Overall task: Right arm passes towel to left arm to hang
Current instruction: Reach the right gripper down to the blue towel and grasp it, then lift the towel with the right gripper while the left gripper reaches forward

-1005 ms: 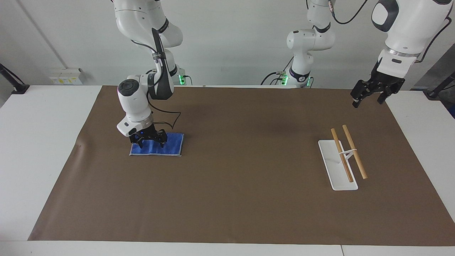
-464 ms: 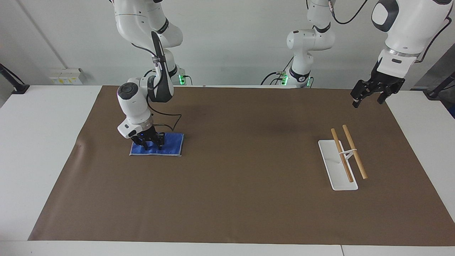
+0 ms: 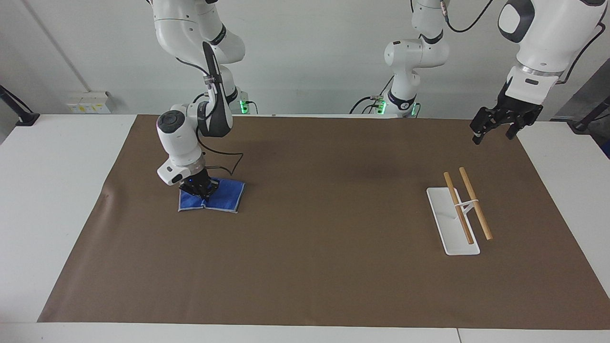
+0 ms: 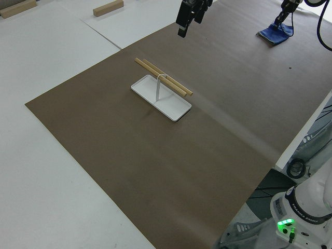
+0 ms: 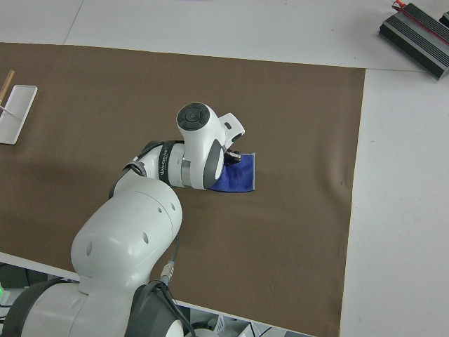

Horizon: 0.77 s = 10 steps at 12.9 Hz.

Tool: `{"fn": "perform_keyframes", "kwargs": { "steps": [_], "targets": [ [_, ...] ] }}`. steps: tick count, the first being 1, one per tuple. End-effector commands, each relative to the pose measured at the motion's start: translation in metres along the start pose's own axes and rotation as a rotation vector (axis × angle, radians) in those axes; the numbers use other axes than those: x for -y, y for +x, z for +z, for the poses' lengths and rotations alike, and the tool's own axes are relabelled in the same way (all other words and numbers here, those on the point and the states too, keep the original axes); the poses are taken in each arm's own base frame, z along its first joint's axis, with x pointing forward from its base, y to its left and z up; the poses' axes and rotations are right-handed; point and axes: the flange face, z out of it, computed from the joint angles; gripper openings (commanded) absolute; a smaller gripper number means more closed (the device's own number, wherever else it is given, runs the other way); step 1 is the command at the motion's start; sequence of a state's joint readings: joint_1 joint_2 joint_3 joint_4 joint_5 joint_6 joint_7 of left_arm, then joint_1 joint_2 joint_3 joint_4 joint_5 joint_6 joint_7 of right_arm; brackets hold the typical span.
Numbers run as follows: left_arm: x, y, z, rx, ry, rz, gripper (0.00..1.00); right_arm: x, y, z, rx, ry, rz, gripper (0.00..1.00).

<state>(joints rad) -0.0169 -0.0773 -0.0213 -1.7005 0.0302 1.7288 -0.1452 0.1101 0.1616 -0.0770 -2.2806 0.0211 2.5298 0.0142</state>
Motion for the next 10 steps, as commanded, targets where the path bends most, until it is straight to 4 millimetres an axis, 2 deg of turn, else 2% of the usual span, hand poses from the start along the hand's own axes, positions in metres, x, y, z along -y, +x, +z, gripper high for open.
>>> {"fn": "perform_keyframes", "kwargs": {
  "steps": [1,7,10],
  "targets": [
    [0.003,-0.007,-0.001,0.005,0.016,-0.004,1.00,0.001,0.018,-0.034,0.013,0.020,0.023,0.00],
    [0.002,-0.007,-0.001,0.005,0.016,-0.003,1.00,0.023,0.068,-0.130,0.024,0.288,0.181,0.00],
    [0.002,-0.007,-0.001,0.005,0.016,-0.003,1.00,0.038,0.080,-0.154,0.009,0.442,0.302,0.00]
  ]
}}
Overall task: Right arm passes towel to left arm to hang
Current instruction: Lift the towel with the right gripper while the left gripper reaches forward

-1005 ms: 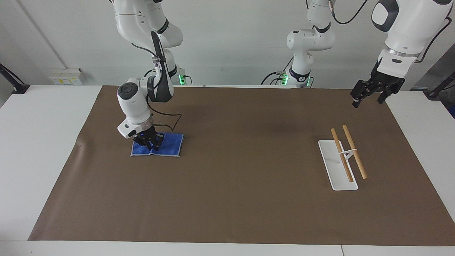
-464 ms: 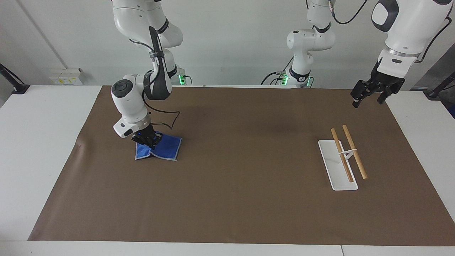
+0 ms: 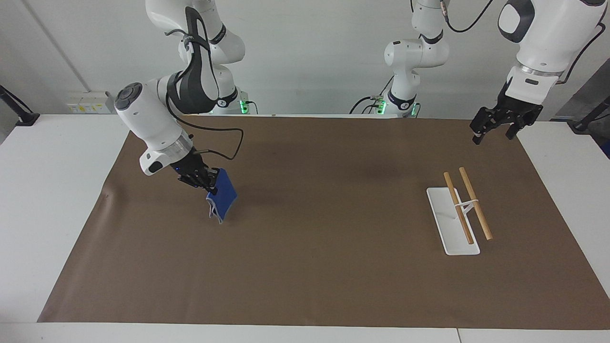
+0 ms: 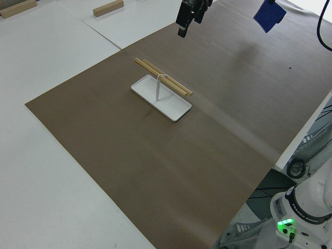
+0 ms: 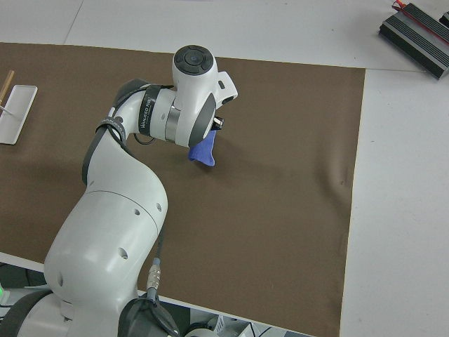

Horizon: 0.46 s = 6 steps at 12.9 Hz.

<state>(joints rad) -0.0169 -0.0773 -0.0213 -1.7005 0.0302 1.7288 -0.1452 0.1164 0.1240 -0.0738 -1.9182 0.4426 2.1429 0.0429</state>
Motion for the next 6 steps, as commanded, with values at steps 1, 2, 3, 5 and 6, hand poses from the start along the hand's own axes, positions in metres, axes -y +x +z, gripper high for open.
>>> {"fn": "perform_keyframes", "kwargs": {
  "steps": [1,2,3,5,6],
  "targets": [
    [0.002,-0.007,-0.001,0.005,0.016,-0.003,1.00,0.025,0.004,-0.006,0.007,0.137,0.107,0.00],
    [0.002,-0.007,-0.001,0.005,0.016,-0.003,1.00,0.032,0.004,-0.007,0.006,0.204,0.166,0.00],
    [0.002,-0.007,-0.001,0.005,0.016,-0.003,1.00,0.039,0.003,-0.006,0.015,0.273,0.224,0.00],
    [0.002,-0.007,-0.001,0.005,0.016,-0.003,1.00,0.053,0.001,-0.005,0.026,0.362,0.332,0.00],
    [0.002,-0.007,-0.001,0.005,0.016,-0.003,1.00,0.063,-0.002,-0.003,0.036,0.391,0.385,0.00]
  ]
}}
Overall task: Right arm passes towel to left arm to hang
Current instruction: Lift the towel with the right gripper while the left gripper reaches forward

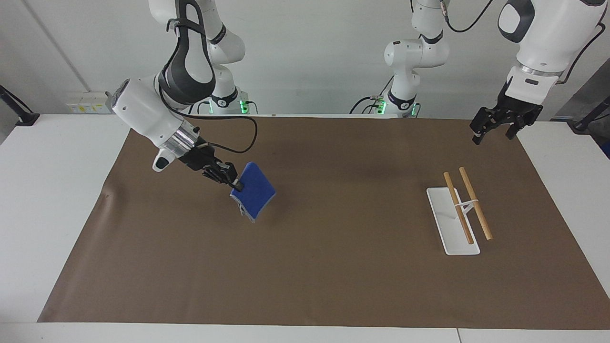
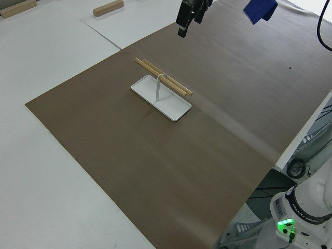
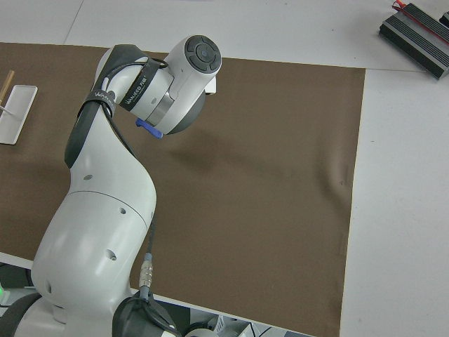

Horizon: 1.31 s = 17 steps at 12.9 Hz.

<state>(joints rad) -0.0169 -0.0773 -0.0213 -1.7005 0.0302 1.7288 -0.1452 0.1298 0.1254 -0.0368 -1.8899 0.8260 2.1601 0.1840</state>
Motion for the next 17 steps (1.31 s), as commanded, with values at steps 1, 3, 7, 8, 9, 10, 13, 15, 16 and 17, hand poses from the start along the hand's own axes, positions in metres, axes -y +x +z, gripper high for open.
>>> {"fn": "perform_keyframes", "kwargs": {
  "steps": [1,3,7,8,9,10,13,15,16,17],
  "targets": [
    [0.002,-0.007,-0.001,0.005,0.016,-0.003,1.00,0.021,-0.010,0.013,0.005,0.100,0.163,0.00],
    [0.002,-0.007,-0.001,0.005,0.016,-0.003,1.00,0.037,-0.022,0.026,0.006,0.204,0.287,0.00],
    [0.002,-0.007,-0.001,0.008,0.016,-0.003,1.00,0.069,-0.054,0.053,0.000,0.393,0.471,0.00],
    [0.001,-0.008,0.000,0.016,0.017,0.000,1.00,0.075,-0.062,0.059,-0.003,0.433,0.512,0.00],
    [-0.003,-0.006,-0.004,-0.002,0.013,0.006,1.00,0.082,-0.072,0.066,0.000,0.473,0.556,0.00],
    [-0.010,-0.008,-0.006,-0.006,0.004,0.008,1.00,0.088,-0.080,0.072,-0.007,0.506,0.593,0.00],
    [-0.053,-0.030,0.007,0.042,-0.127,-0.114,1.00,0.097,-0.093,0.080,-0.006,0.524,0.610,0.00],
    [-0.082,-0.038,0.015,0.038,-0.313,-0.498,1.00,0.096,-0.092,0.080,-0.008,0.523,0.611,0.00],
    [-0.104,-0.042,0.021,0.011,-0.356,-0.628,1.00,0.096,-0.092,0.080,-0.012,0.523,0.612,0.00],
    [-0.120,-0.045,0.025,-0.016,-0.408,-0.745,1.00,0.096,-0.094,0.081,-0.023,0.521,0.611,0.00]
  ]
}}
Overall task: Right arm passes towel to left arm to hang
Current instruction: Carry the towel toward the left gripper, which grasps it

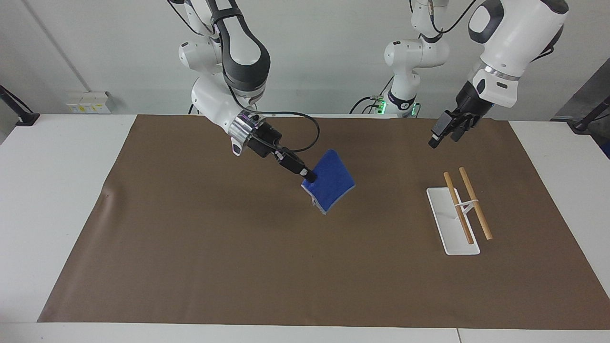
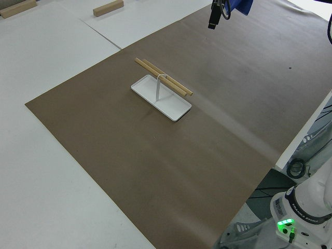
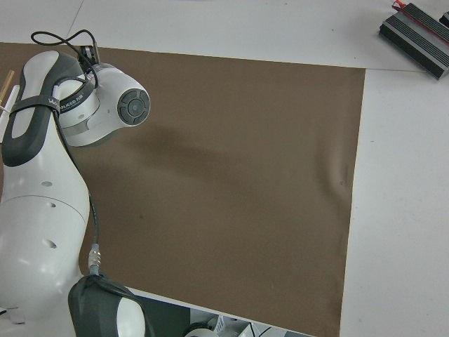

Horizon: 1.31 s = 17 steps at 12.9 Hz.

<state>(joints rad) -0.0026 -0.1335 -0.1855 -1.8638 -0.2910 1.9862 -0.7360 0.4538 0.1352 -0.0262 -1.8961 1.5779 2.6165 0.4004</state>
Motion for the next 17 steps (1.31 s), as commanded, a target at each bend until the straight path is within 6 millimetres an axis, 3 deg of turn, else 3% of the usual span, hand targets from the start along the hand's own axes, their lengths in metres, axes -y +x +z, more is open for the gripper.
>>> {"fn": "perform_keyframes", "kwargs": {
  "steps": [1,3,5,9,11,14,16,17],
  "targets": [
    [-0.008,-0.032,0.014,-0.041,-0.152,-0.303,1.00,-0.004,-0.006,0.005,-0.018,0.012,0.019,0.00],
    [-0.027,-0.052,0.034,-0.032,-0.241,-0.431,1.00,-0.007,-0.013,0.009,-0.021,0.009,0.014,0.00],
    [-0.043,-0.074,0.067,-0.053,-0.312,-0.523,1.00,-0.008,-0.017,0.012,-0.014,0.007,0.020,0.00],
    [-0.053,-0.083,0.102,-0.036,-0.386,-0.718,1.00,-0.009,-0.020,0.011,-0.002,0.098,0.172,0.00],
    [-0.064,-0.093,0.119,-0.012,-0.425,-0.788,1.00,-0.013,-0.034,0.018,-0.005,0.097,0.170,0.00],
    [-0.079,-0.110,0.128,0.023,-0.479,-0.862,1.00,-0.014,-0.041,0.021,-0.011,0.098,0.164,0.00],
    [-0.079,-0.110,0.131,0.026,-0.477,-0.864,1.00,-0.014,-0.041,0.022,-0.010,0.096,0.160,0.00],
    [-0.079,-0.109,0.130,0.025,-0.479,-0.864,0.92,-0.015,-0.042,0.022,-0.011,0.096,0.160,0.00]
  ]
}}
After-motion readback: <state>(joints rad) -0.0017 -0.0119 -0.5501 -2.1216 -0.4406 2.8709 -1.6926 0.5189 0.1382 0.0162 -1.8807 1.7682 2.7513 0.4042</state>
